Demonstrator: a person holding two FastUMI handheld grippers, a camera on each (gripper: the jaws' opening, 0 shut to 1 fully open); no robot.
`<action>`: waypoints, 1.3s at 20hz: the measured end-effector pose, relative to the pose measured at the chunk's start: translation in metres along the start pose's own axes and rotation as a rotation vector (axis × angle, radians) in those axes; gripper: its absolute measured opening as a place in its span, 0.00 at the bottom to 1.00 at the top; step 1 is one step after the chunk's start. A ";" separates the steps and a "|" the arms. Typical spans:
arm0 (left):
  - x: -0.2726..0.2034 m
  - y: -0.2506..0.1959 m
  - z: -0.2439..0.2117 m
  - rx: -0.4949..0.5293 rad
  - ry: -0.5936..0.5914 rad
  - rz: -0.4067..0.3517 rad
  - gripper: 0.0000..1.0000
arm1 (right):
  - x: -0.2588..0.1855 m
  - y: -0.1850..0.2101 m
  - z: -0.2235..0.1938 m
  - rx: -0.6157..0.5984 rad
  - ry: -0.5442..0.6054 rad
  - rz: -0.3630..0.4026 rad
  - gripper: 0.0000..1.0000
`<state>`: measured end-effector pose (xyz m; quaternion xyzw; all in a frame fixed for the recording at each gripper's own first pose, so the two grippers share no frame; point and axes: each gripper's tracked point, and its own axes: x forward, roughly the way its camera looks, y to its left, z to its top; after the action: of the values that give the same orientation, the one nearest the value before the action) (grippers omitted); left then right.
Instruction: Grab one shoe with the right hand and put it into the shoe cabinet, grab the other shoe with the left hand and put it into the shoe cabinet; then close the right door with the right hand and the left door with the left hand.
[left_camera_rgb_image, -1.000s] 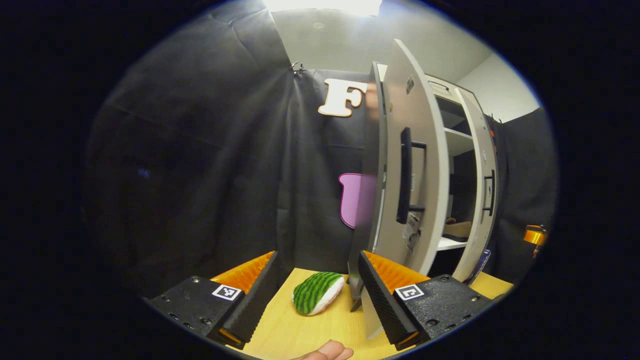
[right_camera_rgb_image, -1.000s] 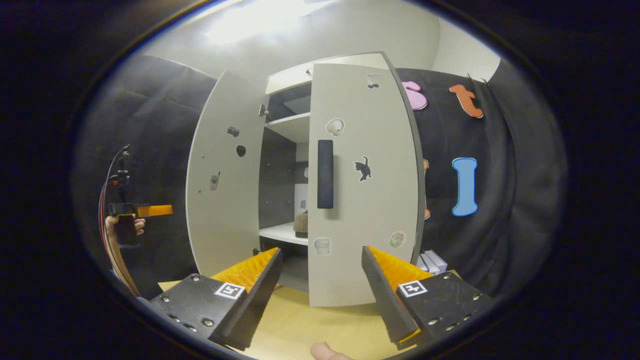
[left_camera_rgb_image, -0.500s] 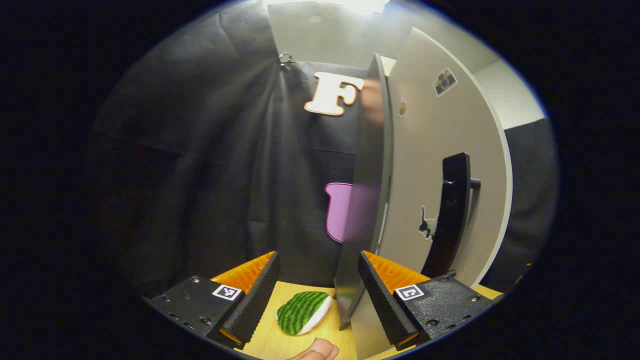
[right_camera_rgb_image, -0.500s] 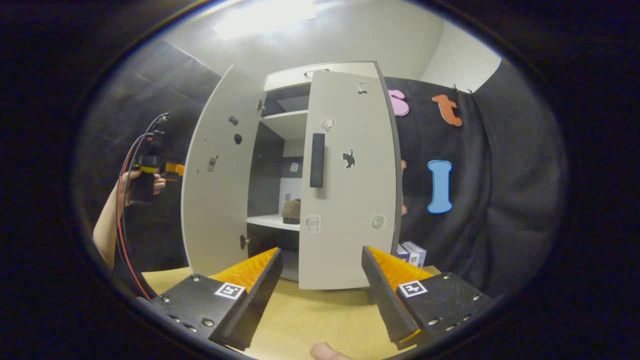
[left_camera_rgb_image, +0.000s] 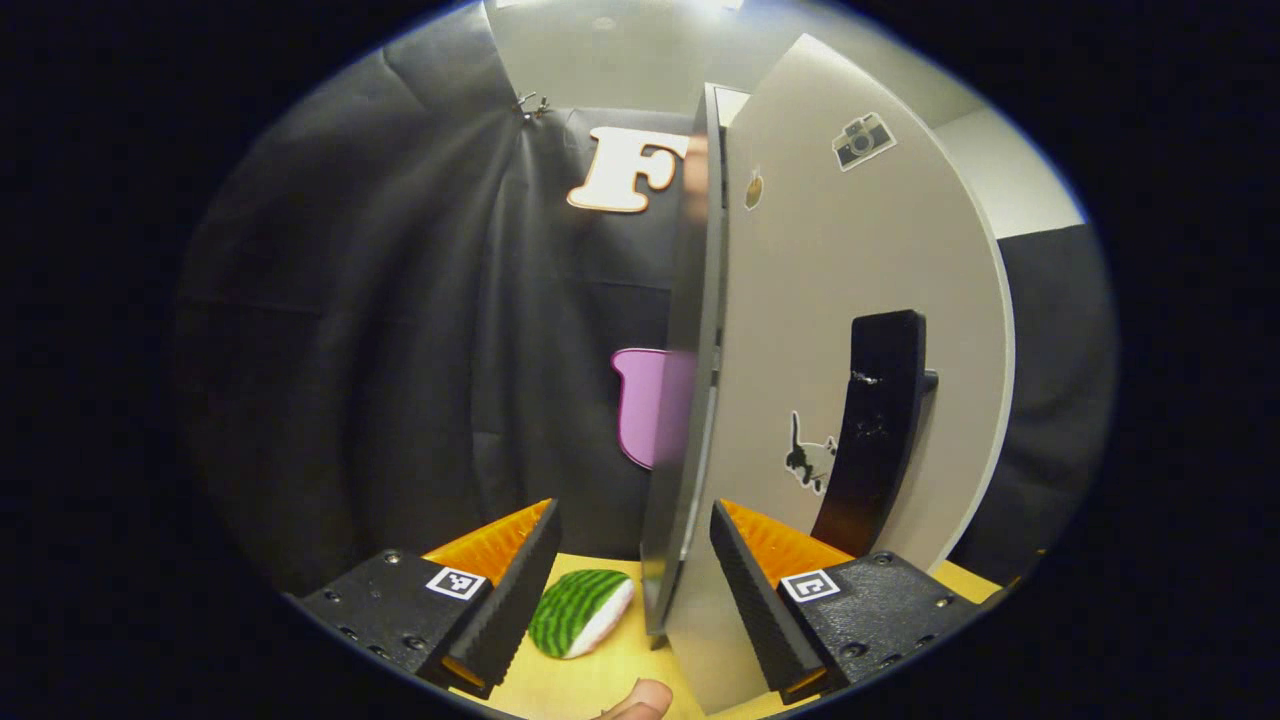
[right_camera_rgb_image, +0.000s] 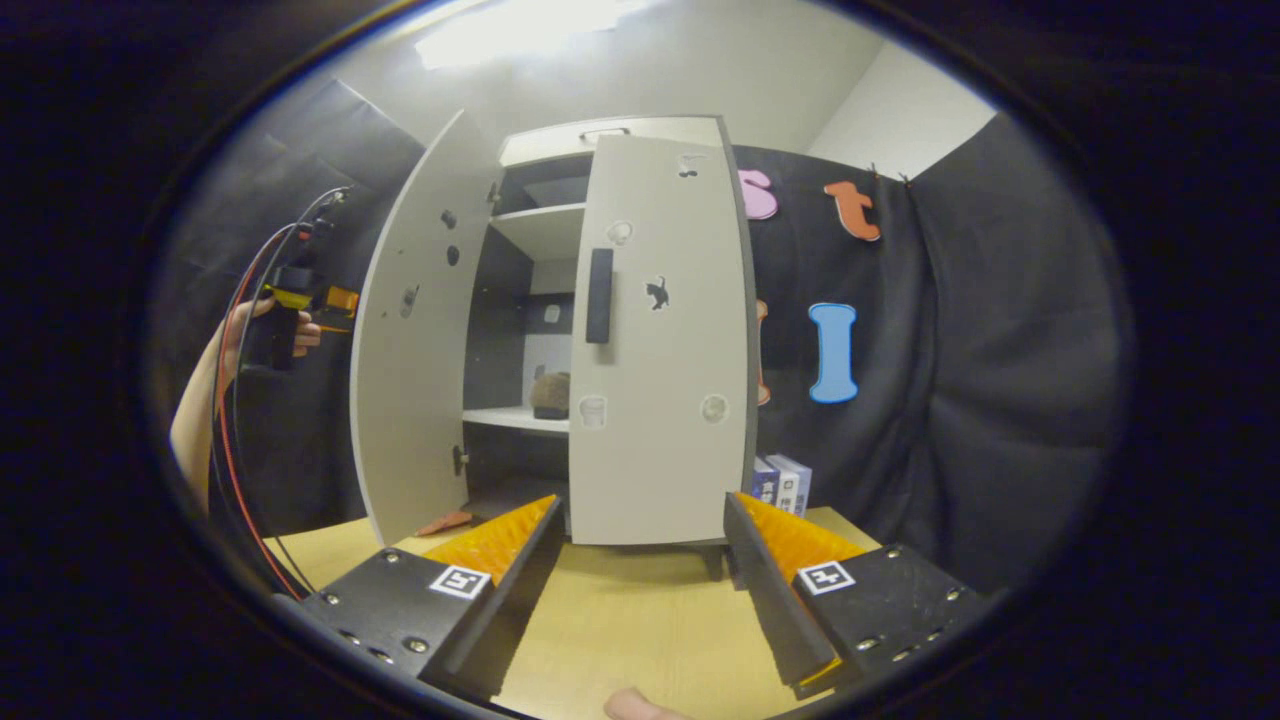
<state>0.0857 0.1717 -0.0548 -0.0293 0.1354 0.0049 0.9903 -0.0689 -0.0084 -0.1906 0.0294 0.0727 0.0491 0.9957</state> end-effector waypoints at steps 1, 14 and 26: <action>0.002 -0.008 0.001 -0.001 -0.004 -0.016 0.92 | -0.001 -0.004 0.003 0.005 -0.008 -0.015 0.94; 0.054 -0.133 -0.023 -0.024 0.047 -0.208 0.93 | -0.012 -0.029 0.015 0.008 -0.051 -0.072 0.96; 0.033 -0.151 -0.026 -0.053 -0.009 -0.135 0.96 | -0.013 -0.046 0.000 0.016 -0.003 -0.094 0.94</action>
<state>0.1131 0.0200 -0.0802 -0.0647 0.1287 -0.0582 0.9879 -0.0775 -0.0555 -0.1919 0.0340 0.0730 0.0016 0.9967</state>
